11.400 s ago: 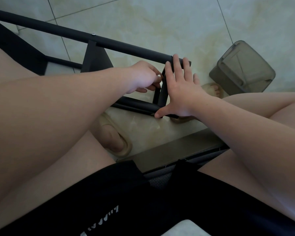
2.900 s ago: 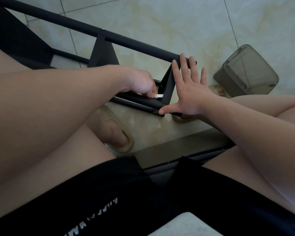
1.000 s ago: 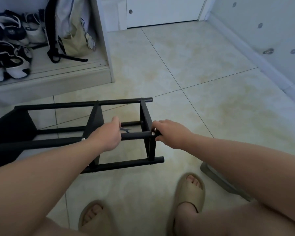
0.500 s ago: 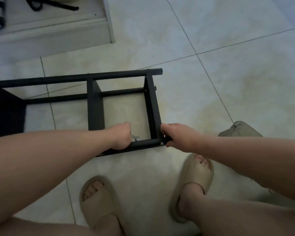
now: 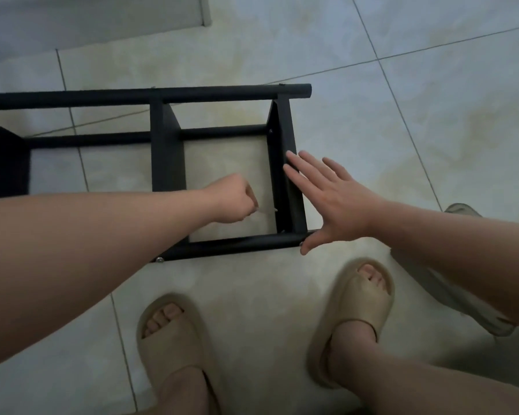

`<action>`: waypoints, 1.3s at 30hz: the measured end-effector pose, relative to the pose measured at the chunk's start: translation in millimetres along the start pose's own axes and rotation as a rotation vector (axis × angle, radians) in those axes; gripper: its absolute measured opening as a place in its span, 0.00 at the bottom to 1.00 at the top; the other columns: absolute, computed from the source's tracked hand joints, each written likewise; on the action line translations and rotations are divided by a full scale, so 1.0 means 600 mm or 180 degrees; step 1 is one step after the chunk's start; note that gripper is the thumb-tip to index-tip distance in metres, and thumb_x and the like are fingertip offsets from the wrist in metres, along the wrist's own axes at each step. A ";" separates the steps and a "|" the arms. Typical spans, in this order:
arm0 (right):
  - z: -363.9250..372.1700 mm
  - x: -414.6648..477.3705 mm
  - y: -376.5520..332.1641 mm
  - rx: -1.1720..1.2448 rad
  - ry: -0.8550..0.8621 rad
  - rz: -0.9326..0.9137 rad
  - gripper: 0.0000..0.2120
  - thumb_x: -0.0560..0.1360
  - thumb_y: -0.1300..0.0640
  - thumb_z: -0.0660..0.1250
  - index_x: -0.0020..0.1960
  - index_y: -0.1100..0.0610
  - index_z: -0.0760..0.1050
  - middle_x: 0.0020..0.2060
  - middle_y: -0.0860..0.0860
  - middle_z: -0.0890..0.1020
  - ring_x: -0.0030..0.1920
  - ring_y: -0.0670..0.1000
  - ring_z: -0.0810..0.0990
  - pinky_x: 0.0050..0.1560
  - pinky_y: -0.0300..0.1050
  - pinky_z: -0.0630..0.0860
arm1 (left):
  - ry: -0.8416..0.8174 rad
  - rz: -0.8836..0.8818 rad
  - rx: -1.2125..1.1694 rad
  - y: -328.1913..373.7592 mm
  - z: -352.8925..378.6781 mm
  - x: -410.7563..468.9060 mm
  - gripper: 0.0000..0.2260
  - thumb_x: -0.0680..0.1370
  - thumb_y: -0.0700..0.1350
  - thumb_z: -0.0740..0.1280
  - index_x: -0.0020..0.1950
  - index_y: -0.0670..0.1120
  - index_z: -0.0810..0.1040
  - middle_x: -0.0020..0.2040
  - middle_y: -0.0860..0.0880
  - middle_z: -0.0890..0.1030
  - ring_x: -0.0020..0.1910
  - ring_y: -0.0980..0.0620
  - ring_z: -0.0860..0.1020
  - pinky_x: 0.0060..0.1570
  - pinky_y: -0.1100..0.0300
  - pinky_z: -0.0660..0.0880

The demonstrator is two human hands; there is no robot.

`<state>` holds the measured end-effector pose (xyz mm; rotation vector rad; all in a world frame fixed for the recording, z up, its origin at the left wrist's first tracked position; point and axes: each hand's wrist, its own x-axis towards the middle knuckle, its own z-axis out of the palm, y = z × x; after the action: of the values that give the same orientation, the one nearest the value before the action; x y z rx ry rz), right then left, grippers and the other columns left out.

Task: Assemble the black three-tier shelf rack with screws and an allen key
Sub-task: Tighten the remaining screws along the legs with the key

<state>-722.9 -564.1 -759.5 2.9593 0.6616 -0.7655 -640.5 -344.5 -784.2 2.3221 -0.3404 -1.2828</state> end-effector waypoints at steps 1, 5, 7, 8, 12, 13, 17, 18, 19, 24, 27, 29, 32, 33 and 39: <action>0.004 0.003 0.004 0.0026 0.0037 -0.0044 0.68 0.61 0.15 0.54 0.82 0.58 0.36 0.81 0.53 0.35 0.81 0.53 0.33 0.80 0.57 0.40 | -0.0033 -0.0018 -0.0199 0.000 -0.001 0.008 0.06 0.78 0.40 0.67 0.44 0.47 0.83 0.38 0.51 0.82 0.38 0.54 0.80 0.34 0.64 0.73; 0.027 0.010 0.014 0.0169 0.0309 -0.0204 0.67 0.63 0.15 0.55 0.83 0.59 0.39 0.82 0.54 0.38 0.81 0.52 0.34 0.81 0.59 0.43 | -0.0319 -0.0088 -0.0773 -0.004 0.004 0.025 0.04 0.74 0.38 0.70 0.45 0.45 0.85 0.31 0.52 0.82 0.30 0.58 0.78 0.34 0.65 0.77; 0.038 0.013 0.016 0.0232 0.0438 -0.0264 0.66 0.63 0.16 0.56 0.83 0.60 0.40 0.82 0.55 0.40 0.82 0.54 0.37 0.81 0.61 0.45 | -0.0468 -0.0089 -0.1036 -0.006 0.014 0.028 0.04 0.74 0.37 0.71 0.47 0.42 0.85 0.36 0.48 0.81 0.35 0.55 0.79 0.42 0.61 0.79; 0.043 0.015 0.018 0.0265 0.0494 -0.0291 0.66 0.63 0.16 0.57 0.83 0.61 0.41 0.82 0.56 0.41 0.82 0.55 0.38 0.80 0.62 0.45 | -0.0502 -0.0074 -0.1161 -0.007 0.019 0.029 0.04 0.74 0.37 0.71 0.48 0.42 0.84 0.37 0.47 0.81 0.37 0.54 0.78 0.46 0.58 0.80; 0.057 0.022 0.023 0.0379 0.0687 -0.0370 0.66 0.64 0.16 0.57 0.83 0.62 0.43 0.82 0.58 0.44 0.82 0.56 0.41 0.80 0.65 0.44 | -0.0599 0.0011 -0.1703 -0.004 0.034 0.030 0.05 0.75 0.36 0.71 0.43 0.46 0.84 0.34 0.50 0.80 0.36 0.55 0.77 0.46 0.58 0.79; 0.059 0.023 0.024 0.0397 0.0718 -0.0384 0.66 0.64 0.16 0.57 0.83 0.61 0.43 0.82 0.58 0.44 0.82 0.56 0.41 0.79 0.65 0.44 | -0.0640 -0.0002 -0.1878 -0.002 0.035 0.030 0.06 0.75 0.37 0.71 0.43 0.47 0.84 0.33 0.52 0.80 0.36 0.56 0.78 0.44 0.59 0.79; 0.065 0.025 0.026 0.0462 0.0772 -0.0404 0.66 0.64 0.17 0.59 0.83 0.62 0.43 0.82 0.58 0.44 0.82 0.57 0.41 0.79 0.67 0.44 | -0.0868 -0.0199 -0.2308 0.004 0.039 0.029 0.03 0.77 0.41 0.70 0.47 0.47 0.83 0.39 0.52 0.85 0.42 0.54 0.83 0.42 0.61 0.78; 0.067 0.025 0.026 0.0476 0.0779 -0.0407 0.66 0.64 0.17 0.59 0.83 0.62 0.43 0.82 0.59 0.44 0.82 0.57 0.41 0.79 0.67 0.44 | -0.0943 -0.0287 -0.2454 0.006 0.040 0.029 0.02 0.78 0.41 0.70 0.48 0.47 0.82 0.40 0.51 0.85 0.42 0.54 0.83 0.41 0.61 0.77; 0.067 0.025 0.027 0.0489 0.0781 -0.0413 0.66 0.64 0.17 0.59 0.83 0.62 0.44 0.82 0.59 0.44 0.82 0.57 0.41 0.79 0.67 0.44 | -0.0997 -0.0378 -0.2600 0.008 0.041 0.029 0.01 0.78 0.42 0.69 0.48 0.47 0.81 0.40 0.51 0.85 0.42 0.54 0.83 0.40 0.62 0.77; 0.071 0.026 0.027 0.0523 0.0803 -0.0432 0.66 0.64 0.17 0.59 0.83 0.62 0.44 0.82 0.59 0.45 0.82 0.57 0.41 0.79 0.68 0.45 | -0.0936 -0.0621 -0.2834 0.016 0.048 0.034 0.05 0.80 0.47 0.67 0.54 0.49 0.79 0.45 0.52 0.86 0.40 0.57 0.82 0.42 0.60 0.75; 0.070 0.026 0.026 0.0544 0.0792 -0.0435 0.66 0.64 0.17 0.59 0.83 0.62 0.43 0.82 0.58 0.44 0.82 0.57 0.41 0.78 0.68 0.45 | -0.0860 -0.0599 -0.2767 0.022 0.047 0.036 0.04 0.80 0.49 0.66 0.53 0.52 0.80 0.44 0.53 0.86 0.40 0.56 0.82 0.44 0.58 0.74; 0.068 0.026 0.025 0.0552 0.0774 -0.0429 0.66 0.64 0.17 0.59 0.83 0.62 0.43 0.82 0.58 0.44 0.82 0.57 0.41 0.78 0.69 0.46 | -0.0779 -0.0556 -0.2666 0.024 0.045 0.036 0.04 0.80 0.50 0.67 0.52 0.53 0.80 0.45 0.54 0.86 0.40 0.56 0.83 0.45 0.58 0.74; 0.068 0.025 0.025 0.0563 0.0783 -0.0422 0.66 0.64 0.17 0.59 0.83 0.62 0.43 0.82 0.58 0.44 0.82 0.57 0.42 0.79 0.68 0.46 | -0.0700 -0.0529 -0.2603 0.022 0.043 0.034 0.02 0.80 0.49 0.68 0.51 0.52 0.80 0.44 0.54 0.86 0.41 0.55 0.83 0.45 0.57 0.73; 0.068 0.025 0.025 0.0567 0.0790 -0.0423 0.66 0.64 0.17 0.59 0.83 0.62 0.43 0.82 0.58 0.44 0.82 0.57 0.42 0.79 0.68 0.45 | -0.0679 -0.0522 -0.2591 0.021 0.044 0.033 0.02 0.80 0.48 0.69 0.50 0.52 0.80 0.44 0.53 0.87 0.41 0.56 0.83 0.45 0.57 0.74; 0.069 0.026 0.024 0.0596 0.0782 -0.0425 0.66 0.64 0.17 0.59 0.83 0.61 0.43 0.82 0.58 0.44 0.82 0.56 0.41 0.79 0.67 0.45 | -0.0444 -0.0416 -0.2712 0.020 0.047 0.029 0.02 0.80 0.46 0.69 0.47 0.52 0.79 0.42 0.52 0.87 0.38 0.56 0.82 0.45 0.58 0.74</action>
<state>-723.7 -575.9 -804.6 3.2421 0.8519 -0.4980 -654.6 -370.1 -803.8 1.5493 0.2832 -1.3079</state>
